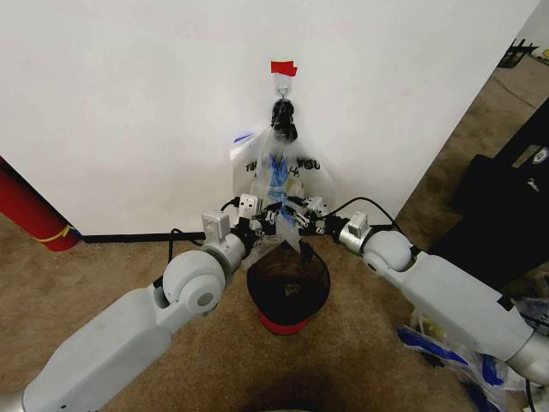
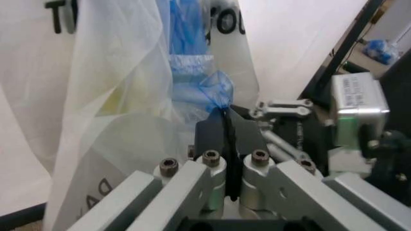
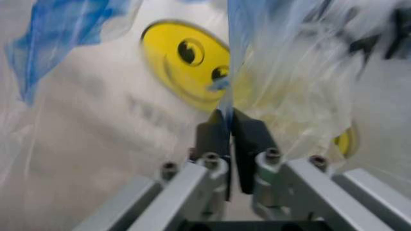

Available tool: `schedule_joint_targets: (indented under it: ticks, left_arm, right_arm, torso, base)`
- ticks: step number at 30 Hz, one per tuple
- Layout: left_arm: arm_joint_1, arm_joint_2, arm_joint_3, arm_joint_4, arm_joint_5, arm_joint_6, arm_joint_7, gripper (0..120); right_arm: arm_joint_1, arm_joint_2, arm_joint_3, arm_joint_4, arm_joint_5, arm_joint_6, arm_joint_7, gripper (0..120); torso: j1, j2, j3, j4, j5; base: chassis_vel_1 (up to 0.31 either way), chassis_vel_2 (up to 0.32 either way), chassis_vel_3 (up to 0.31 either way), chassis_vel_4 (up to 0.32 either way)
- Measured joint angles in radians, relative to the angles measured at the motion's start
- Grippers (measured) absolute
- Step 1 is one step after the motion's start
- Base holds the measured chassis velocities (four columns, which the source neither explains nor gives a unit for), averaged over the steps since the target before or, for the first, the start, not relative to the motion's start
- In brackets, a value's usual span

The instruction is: Pick up the garbage bag from the wall and place it over the trash bin.

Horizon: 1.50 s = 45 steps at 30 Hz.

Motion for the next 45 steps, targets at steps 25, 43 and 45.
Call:
schedule_joint_targets:
  ticks: [25,43,45]
  left_arm:
    - [0.392,0.071,-0.305,-0.318,0.044,-0.142,0.06,0]
    - [0.49,0.016,-0.275,-0.314,0.11,-0.207,0.099,0]
    - [0.501,-0.014,-0.26,-0.279,0.13,-0.229,0.107,0]
  right_arm:
    - [-0.448,-0.06,0.452,0.468,0.294,-0.047,0.146,0]
    - [-0.839,0.118,0.655,0.637,0.213,-0.03,0.152,0]
    - [-0.862,0.138,0.65,0.636,0.194,-0.021,0.149,0]
  torso:
    - [0.0,0.0,0.0,0.0001,-0.0001]
    - [0.0,0.0,0.0,0.0,0.0001]
    - [0.0,0.0,0.0,-0.0001,0.0002]
  base:
    - [0.0,0.0,0.0,0.0]
    - [0.0,0.0,0.0,0.0]
    - [0.0,0.0,0.0,0.0]
